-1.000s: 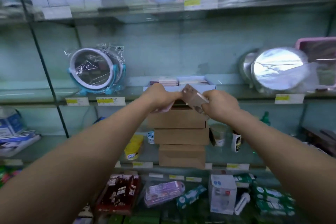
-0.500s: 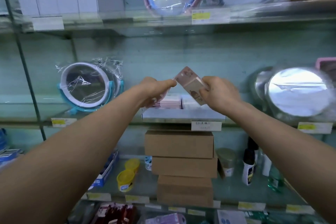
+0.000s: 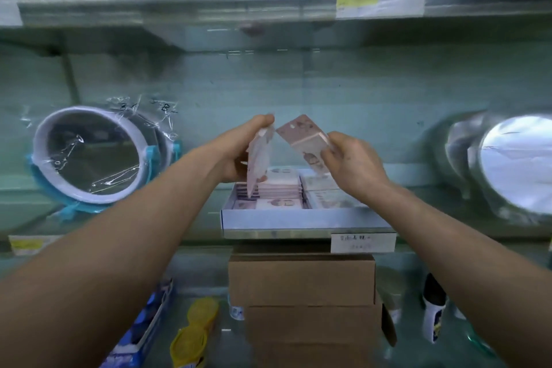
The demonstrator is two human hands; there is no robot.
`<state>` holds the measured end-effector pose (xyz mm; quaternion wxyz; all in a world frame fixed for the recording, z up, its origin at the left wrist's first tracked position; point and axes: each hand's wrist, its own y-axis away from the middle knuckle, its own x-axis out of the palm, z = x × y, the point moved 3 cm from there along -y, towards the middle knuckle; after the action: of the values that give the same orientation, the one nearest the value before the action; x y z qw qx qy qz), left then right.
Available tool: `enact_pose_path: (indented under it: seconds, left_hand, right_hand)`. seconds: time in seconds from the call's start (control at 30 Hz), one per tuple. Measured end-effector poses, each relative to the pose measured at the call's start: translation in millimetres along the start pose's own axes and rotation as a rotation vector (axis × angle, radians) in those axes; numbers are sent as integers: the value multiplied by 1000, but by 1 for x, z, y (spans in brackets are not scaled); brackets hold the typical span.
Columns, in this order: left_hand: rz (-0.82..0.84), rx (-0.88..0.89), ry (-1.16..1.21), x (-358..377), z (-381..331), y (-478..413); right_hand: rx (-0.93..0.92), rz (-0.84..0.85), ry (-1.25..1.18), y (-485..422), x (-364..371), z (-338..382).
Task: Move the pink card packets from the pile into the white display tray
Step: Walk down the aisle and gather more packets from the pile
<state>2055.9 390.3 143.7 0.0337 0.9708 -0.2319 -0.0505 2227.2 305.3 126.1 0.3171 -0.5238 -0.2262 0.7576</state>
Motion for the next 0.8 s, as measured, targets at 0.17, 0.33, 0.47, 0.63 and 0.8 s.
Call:
enact_pose_path:
  seconds: [0.17, 0.33, 0.47, 0.63, 0.8]
  left_hand:
    - [40, -51, 276, -2, 6, -14]
    - [39, -77, 370, -8, 3, -19]
    - [80, -57, 274, -3, 9, -18]
    - [98, -46, 163, -3, 15, -26]
    - [52, -46, 98, -1, 19, -28]
  right_hand:
    - [-52, 31, -128, -16, 13, -3]
    - [-91, 163, -136, -26, 27, -12]
    - [-215, 147, -138, -22, 34, -17]
    - [-374, 32, -303, -22, 25, -16]
    - [-408, 72, -328, -18, 28, -20]
